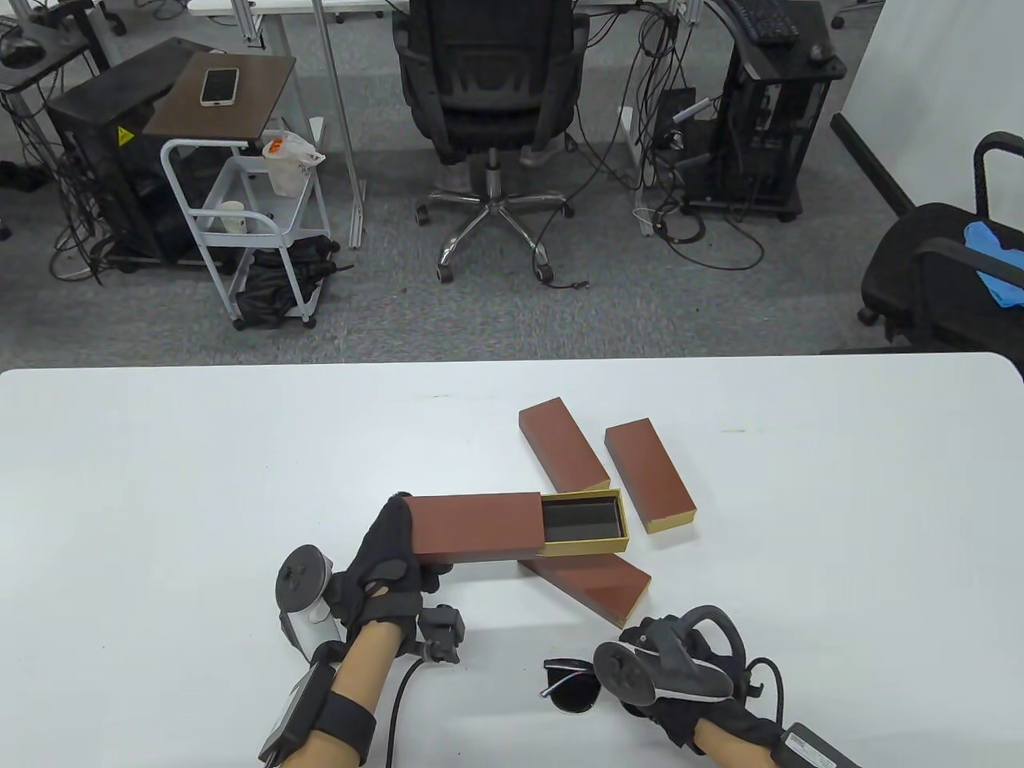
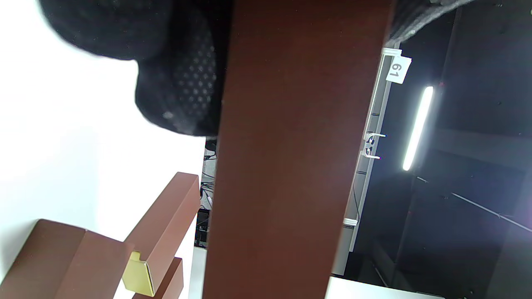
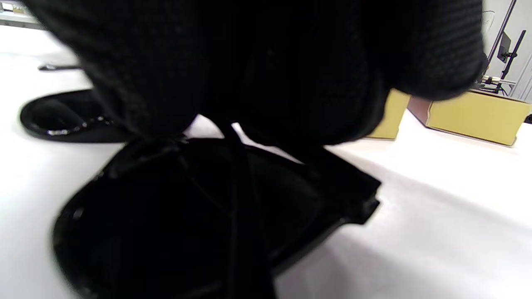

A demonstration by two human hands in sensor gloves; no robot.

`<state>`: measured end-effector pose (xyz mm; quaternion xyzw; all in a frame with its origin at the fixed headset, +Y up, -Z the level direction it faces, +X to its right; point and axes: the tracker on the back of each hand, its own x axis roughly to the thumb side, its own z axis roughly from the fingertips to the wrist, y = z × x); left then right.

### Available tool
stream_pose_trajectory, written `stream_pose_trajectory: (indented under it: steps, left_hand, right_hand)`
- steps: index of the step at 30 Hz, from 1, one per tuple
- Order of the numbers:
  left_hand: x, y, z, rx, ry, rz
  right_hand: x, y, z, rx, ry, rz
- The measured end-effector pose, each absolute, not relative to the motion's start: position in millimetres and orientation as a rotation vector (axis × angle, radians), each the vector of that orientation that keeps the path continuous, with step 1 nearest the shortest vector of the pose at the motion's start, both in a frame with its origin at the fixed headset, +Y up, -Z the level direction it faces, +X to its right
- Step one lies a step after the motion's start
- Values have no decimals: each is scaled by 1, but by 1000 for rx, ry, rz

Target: Slide to open storage boxes and store sunglasses

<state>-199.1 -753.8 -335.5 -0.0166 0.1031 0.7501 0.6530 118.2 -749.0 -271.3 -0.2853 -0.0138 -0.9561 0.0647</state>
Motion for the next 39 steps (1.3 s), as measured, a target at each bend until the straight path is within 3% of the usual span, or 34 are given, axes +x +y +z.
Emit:
stream_pose_trajectory:
  steps: [12,16,29,34,39]
  left_hand:
    - [-200,-756,-334,-33,256,1706]
    - [-203,-752,-335,-59,246,1721]
    - [-197,-746,-336,-55,207,1665]
    - [-191,-743,-335,-58,177,1649]
    - [-185,-741,-335,-73,150,1662]
  right_hand:
    - [118,-743,-271,-866,-35,-2909]
    - [126,-720,-272,-858,70,-2936]
    - [147,-605,-299,-616,420,-2808]
    - [132,-587,-306,-535,490,-2669]
    - [120,-586,-310,-501,454,-2526]
